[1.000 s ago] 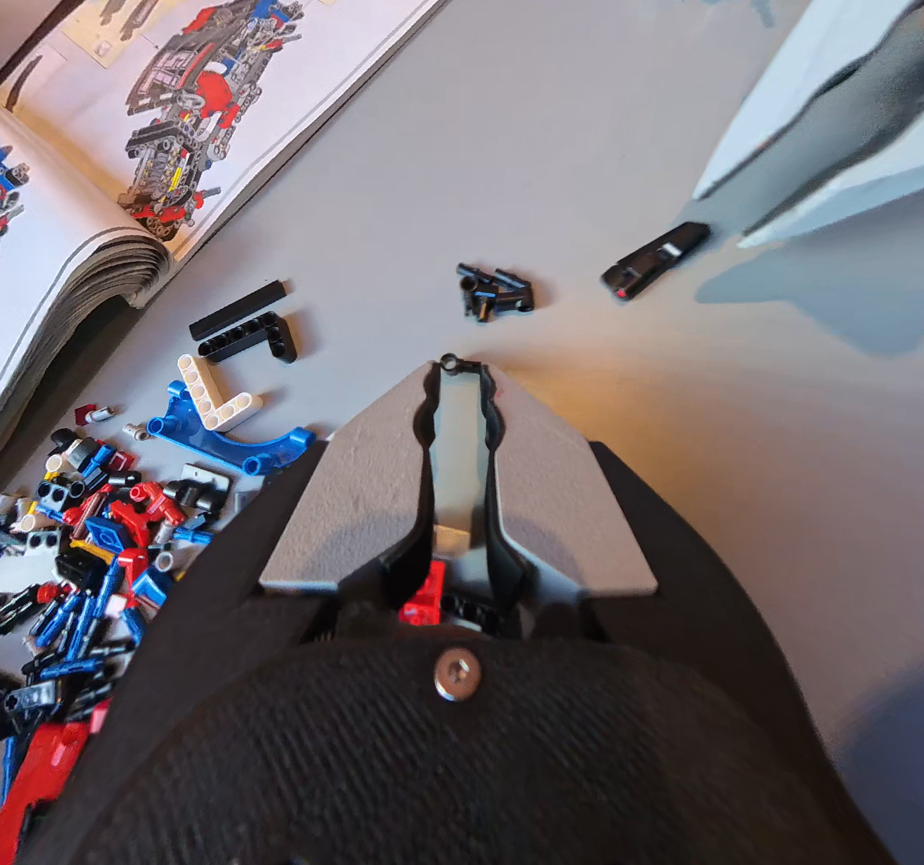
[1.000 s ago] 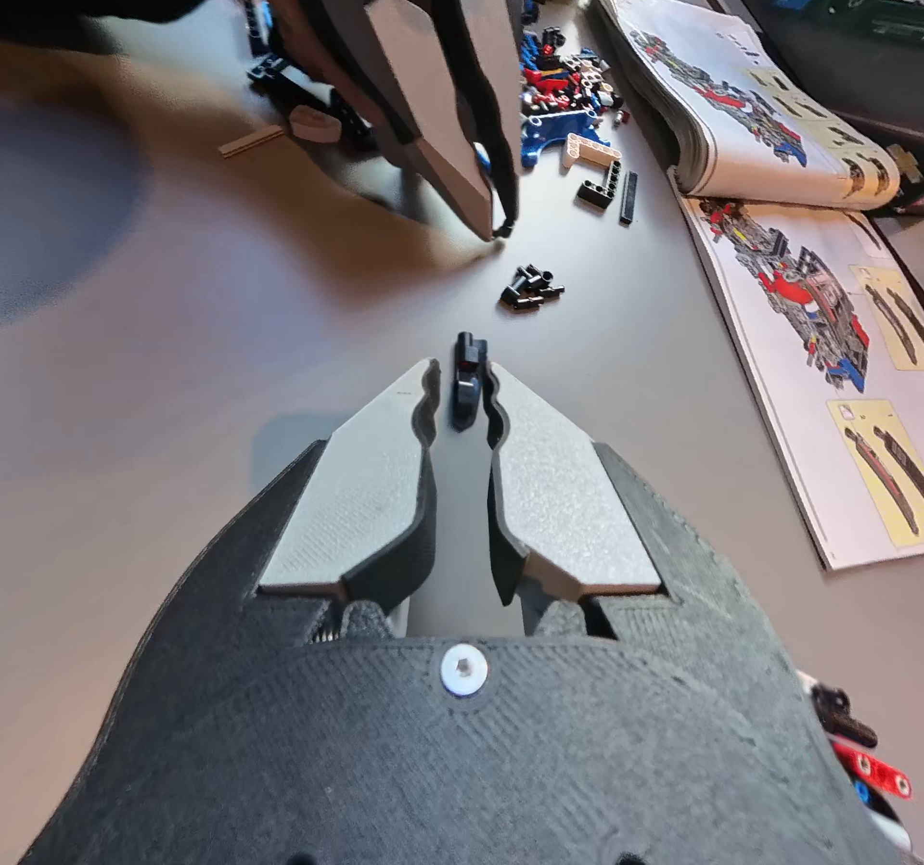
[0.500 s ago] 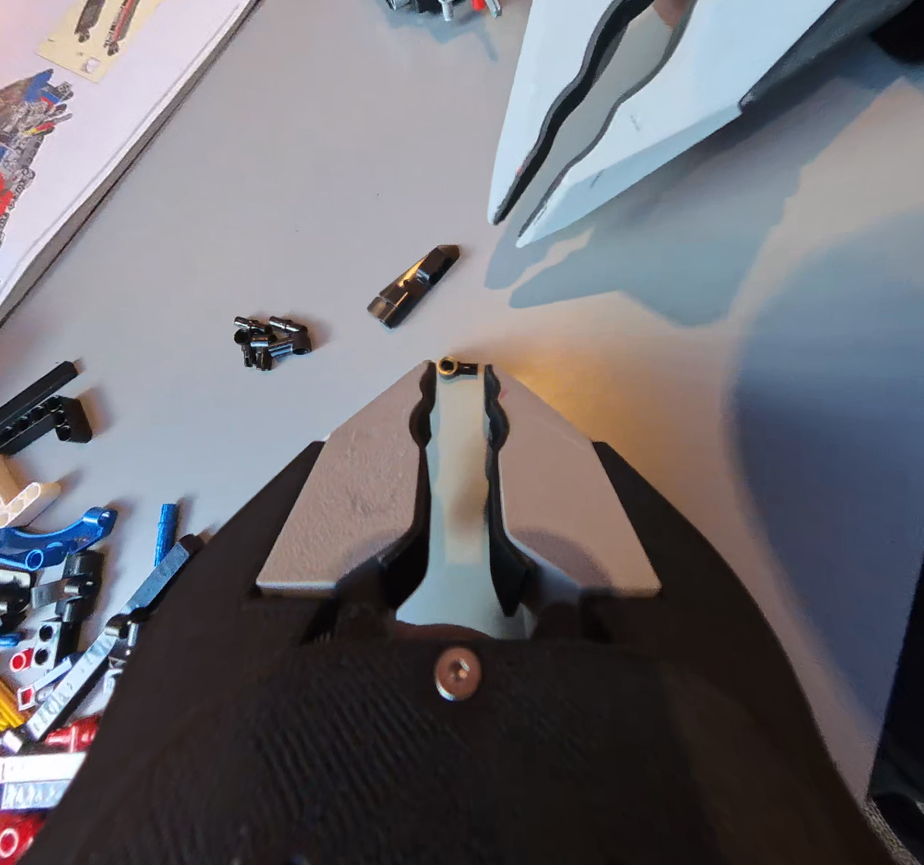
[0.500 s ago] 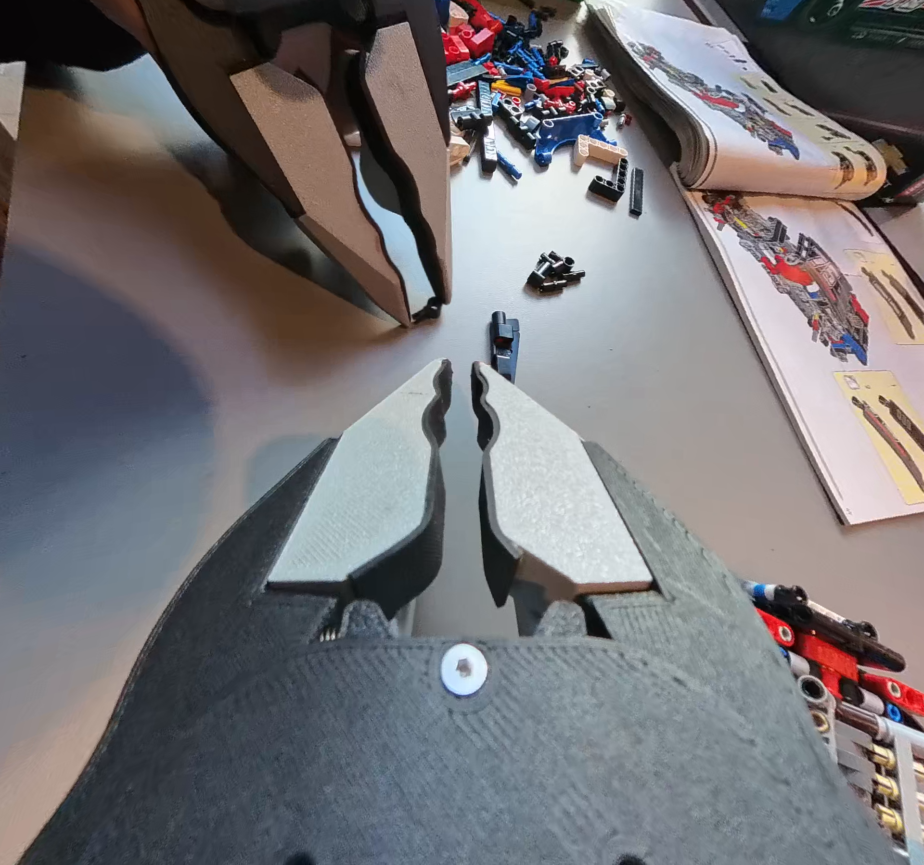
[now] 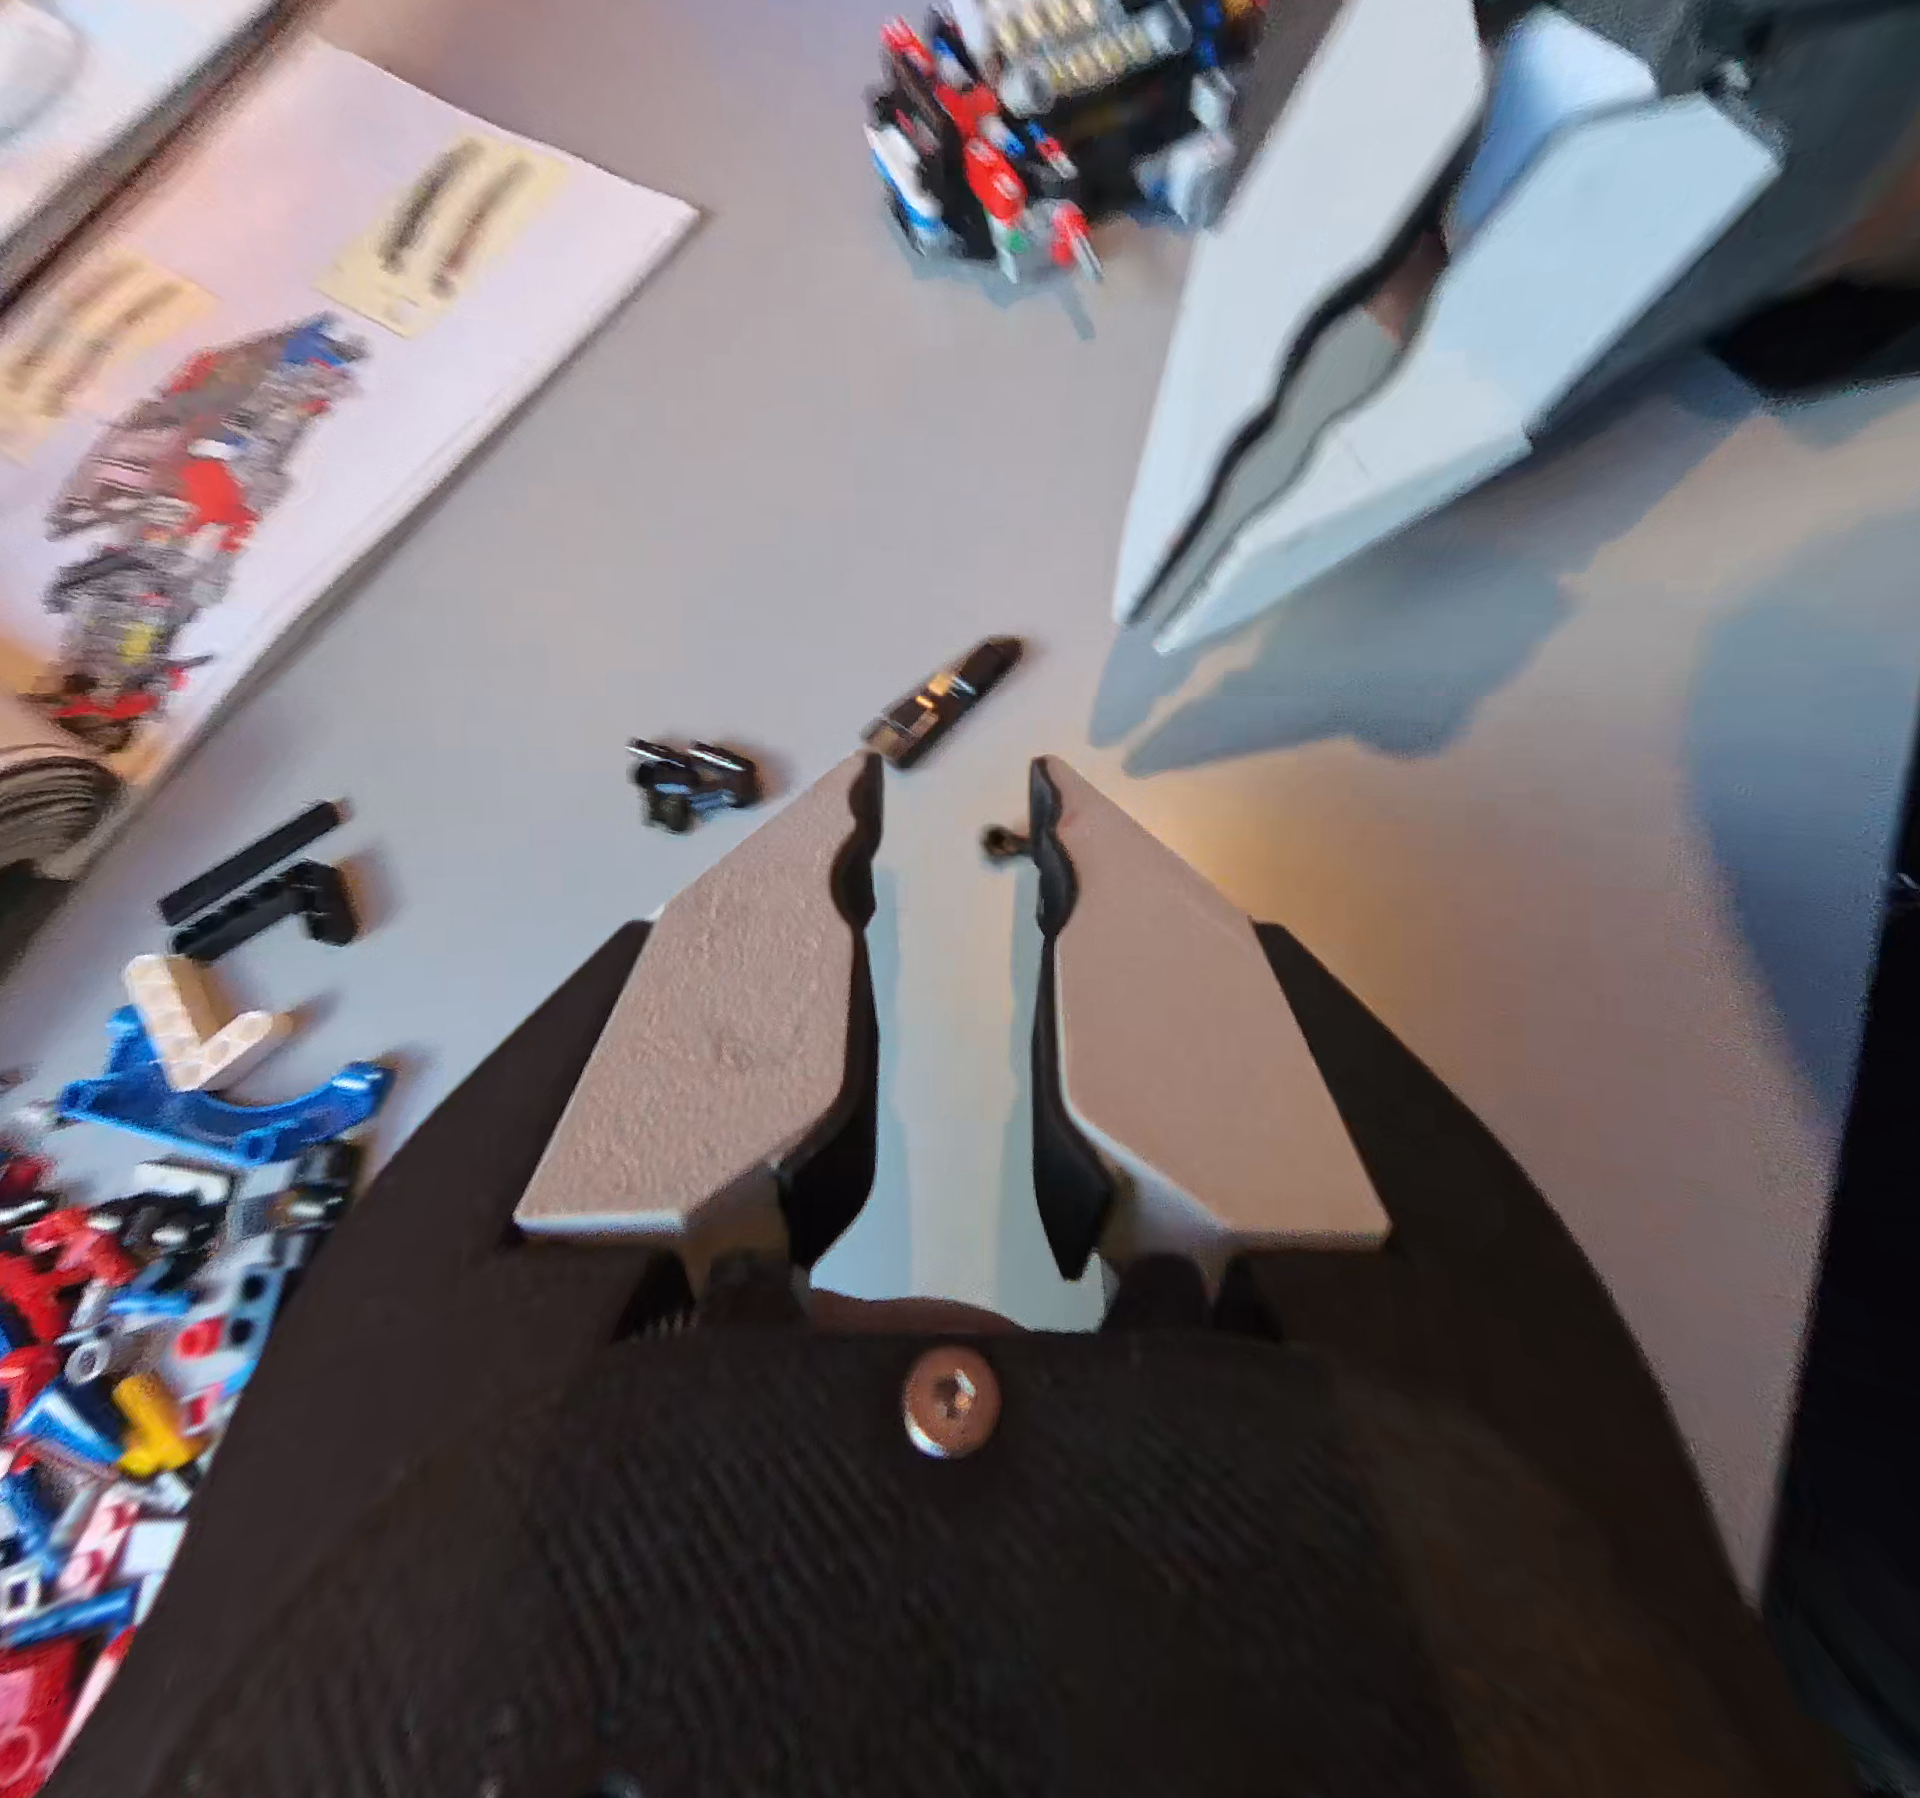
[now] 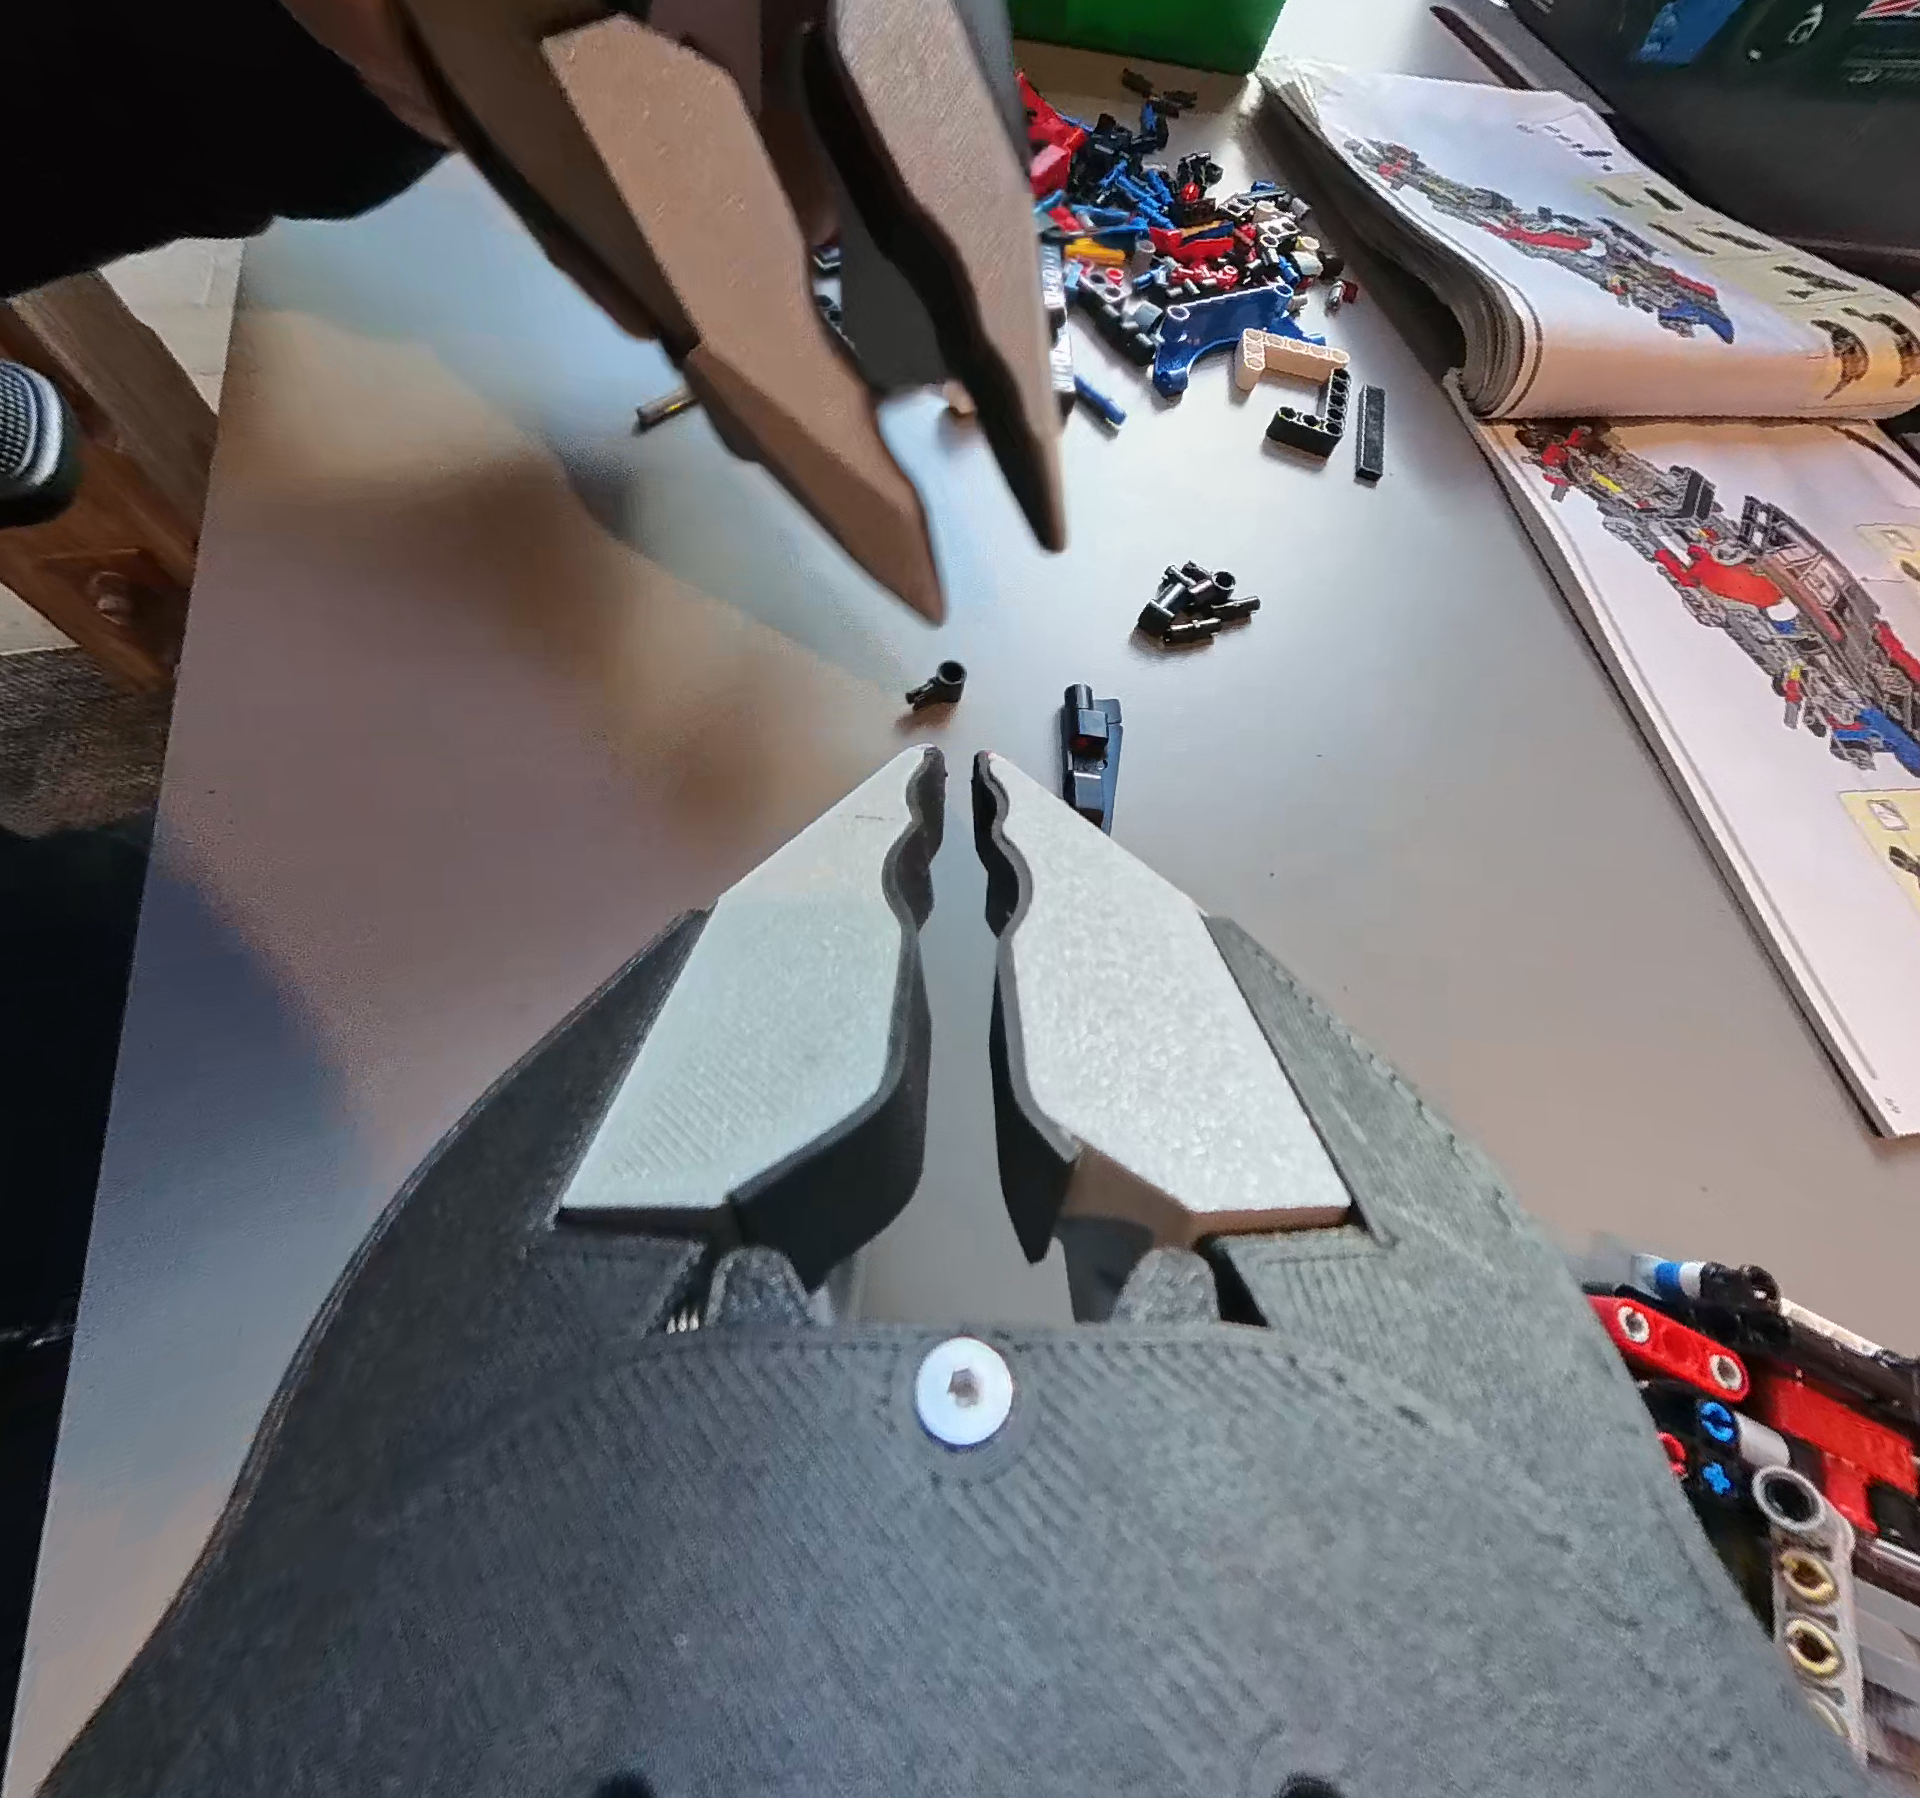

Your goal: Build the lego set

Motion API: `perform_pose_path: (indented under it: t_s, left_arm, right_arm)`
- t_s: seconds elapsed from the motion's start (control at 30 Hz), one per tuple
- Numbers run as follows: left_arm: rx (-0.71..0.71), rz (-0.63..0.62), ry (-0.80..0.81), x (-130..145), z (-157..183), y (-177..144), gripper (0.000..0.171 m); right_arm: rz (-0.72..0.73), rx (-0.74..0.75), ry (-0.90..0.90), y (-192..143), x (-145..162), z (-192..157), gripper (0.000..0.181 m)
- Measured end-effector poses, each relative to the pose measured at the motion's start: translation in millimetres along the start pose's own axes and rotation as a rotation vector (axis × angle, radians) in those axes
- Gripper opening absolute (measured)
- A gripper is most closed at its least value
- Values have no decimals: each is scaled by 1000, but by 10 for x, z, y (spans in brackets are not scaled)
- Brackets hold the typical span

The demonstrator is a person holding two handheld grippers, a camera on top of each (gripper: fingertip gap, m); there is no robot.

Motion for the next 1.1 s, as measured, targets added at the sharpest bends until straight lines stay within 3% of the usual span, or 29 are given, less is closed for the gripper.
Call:
perform_pose_path:
  t_s: [0.13, 0.57, 0.63, 0.9, 1.1]
  left_arm:
    - [-143, 103, -45, -93, -237, -16, 25]
    - [-178, 269, -59, -167, -481, -46, 21]
    - [-189, 267, -109, -129, -506, -47, 23]
    - [-285, 248, -64, -93, -475, -9, 23]
    - [-332, 301, -140, -78, -621, -137, 26]
  right_arm:
    - [1, 15, 1, 0, 0, 16, 2]
    - [27, 16, 54, -8, -6, 108, 2]
    - [26, 10, 64, -2, -4, 119, 2]
    - [21, -27, 62, 51, -23, 128, 1]
    - [43, -12, 70, 40, -35, 165, 1]
Point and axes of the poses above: each gripper's, where its closed fingertips meet, y out along the fingers, x out of its underside, z = x × y across the jaws, the point moved 6 cm from there along -y, back along the fingers, and after that the axes turned 3 degrees about -z, right-handed, at the moved point
